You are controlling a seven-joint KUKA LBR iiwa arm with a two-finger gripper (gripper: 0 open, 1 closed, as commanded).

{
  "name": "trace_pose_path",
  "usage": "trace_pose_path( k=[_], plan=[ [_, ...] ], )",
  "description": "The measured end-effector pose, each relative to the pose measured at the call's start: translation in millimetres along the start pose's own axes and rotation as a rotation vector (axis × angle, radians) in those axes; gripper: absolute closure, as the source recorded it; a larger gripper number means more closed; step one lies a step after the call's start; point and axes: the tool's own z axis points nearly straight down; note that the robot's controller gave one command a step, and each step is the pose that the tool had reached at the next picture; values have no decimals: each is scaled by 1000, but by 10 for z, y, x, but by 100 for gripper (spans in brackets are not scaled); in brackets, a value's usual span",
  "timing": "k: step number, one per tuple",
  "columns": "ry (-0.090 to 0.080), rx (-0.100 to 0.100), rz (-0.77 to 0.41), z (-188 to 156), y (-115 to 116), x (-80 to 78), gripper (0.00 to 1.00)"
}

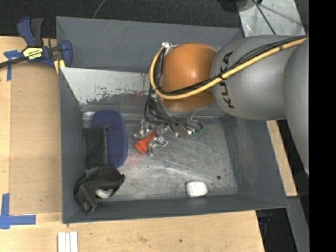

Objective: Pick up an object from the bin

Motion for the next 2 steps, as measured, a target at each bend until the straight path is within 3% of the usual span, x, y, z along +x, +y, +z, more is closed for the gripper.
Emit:
trace_pose_path(
  k=[1, 2],
  plan=[
    [0, 0, 3, -530, -14, -25, 100],
    [2, -1, 8, -730, -23, -39, 100]
  ],
)
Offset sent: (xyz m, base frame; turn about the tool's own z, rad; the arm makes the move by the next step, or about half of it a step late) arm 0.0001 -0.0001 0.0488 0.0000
